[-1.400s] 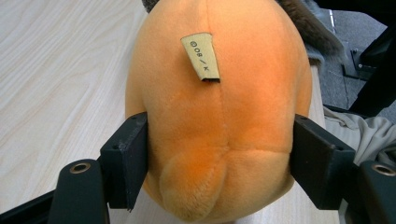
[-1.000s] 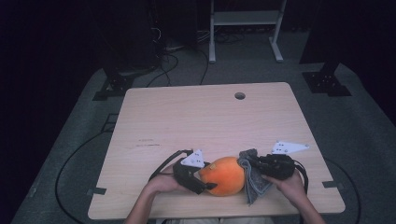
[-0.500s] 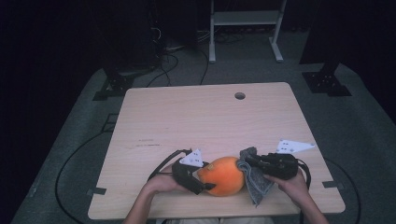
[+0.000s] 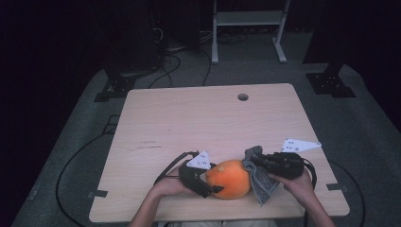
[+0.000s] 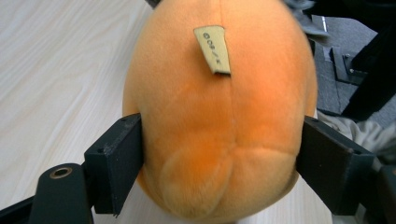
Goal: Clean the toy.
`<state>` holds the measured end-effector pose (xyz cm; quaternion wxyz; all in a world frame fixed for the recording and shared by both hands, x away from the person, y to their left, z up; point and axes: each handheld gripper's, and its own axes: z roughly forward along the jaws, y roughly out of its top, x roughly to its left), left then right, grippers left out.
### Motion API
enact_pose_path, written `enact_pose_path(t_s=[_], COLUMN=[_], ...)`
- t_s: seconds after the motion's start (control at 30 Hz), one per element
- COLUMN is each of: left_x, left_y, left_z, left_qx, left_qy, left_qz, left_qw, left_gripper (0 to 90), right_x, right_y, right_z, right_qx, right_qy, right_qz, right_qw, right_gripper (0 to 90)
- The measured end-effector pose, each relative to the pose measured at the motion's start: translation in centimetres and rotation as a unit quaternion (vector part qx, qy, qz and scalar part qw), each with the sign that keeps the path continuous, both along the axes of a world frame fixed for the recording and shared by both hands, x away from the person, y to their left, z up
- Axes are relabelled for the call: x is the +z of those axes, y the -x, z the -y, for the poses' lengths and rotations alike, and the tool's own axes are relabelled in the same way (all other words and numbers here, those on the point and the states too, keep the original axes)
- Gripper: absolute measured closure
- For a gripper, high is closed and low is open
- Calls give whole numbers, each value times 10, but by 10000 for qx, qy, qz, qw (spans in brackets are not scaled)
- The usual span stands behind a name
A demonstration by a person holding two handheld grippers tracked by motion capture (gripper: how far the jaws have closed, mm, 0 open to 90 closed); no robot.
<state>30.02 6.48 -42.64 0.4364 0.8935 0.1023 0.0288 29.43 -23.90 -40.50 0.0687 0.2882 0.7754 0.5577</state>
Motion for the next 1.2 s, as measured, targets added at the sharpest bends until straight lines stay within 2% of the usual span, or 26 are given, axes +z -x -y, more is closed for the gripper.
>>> enact_pose_path(t_s=[0.07, 0.17, 0.23, 0.3, 0.33, 0.4, 0.63, 0.7, 0.77, 0.87, 0.97, 1.0, 1.07, 1.13, 1.2], left_x=[1, 2, 1, -1, -2, -2, -2, -2, -2, -1, 0, 1, 2, 1, -3], left_y=[4, 10, 12, 11, 10, 8, 8, 8, 9, 12, 12, 11, 7, 3, 2], left_z=[7, 15, 16, 14, 13, 12, 12, 14, 15, 18, 17, 16, 13, 12, 15], left_qx=[-41, -89, -165, -148, -124, -104, -89, -76, -71, -96, -159, -151, -91, 17, 23], left_qy=[8, -20, -55, -12, 31, 67, 93, 85, 99, 93, 115, 148, 221, 188, 95], left_qz=[154, 296, 336, 263, 201, 150, 175, 200, 234, 340, 351, 286, 121, -43, -73], left_qw=[9999, 9995, 9993, 9995, 9997, 9998, 9998, 9997, 9997, 9993, 9992, 9994, 9996, 9998, 9999], left_gripper=[208, 218, 224, 234, 238, 239, 233, 229, 226, 218, 189, 161, 122, 87, 89], right_x=[9, 16, 14, 9, 7, 5, -8, -5, 3, 16, 17, 14, 8, 6, 5], right_y=[6, 15, 18, 16, 15, 11, 0, 1, 6, 15, 19, 19, 16, 14, 14], right_z=[-10, -32, -44, -50, -50, -45, -11, -6, -9, -26, -44, -46, -44, -39, -35], right_qx=[215, 450, 518, 520, 483, 384, -138, -217, -113, 204, 397, 397, 405, 391, 362], right_qy=[-19, 174, 398, 615, 677, 631, 730, 681, 568, 455, 729, 823, 744, 647, 629], right_qz=[140, 340, 423, 437, 441, 365, 78, 47, 148, 365, 499, 485, 348, 276, 257], right_qw=[9997, 9983, 9970, 9958, 9956, 9966, 9972, 9974, 9982, 9981, 9953, 9946, 9958, 9968, 9970], right_gripper=[790, 789, 789, 790, 790, 790, 790, 790, 790, 790, 790, 790, 790, 789, 789])
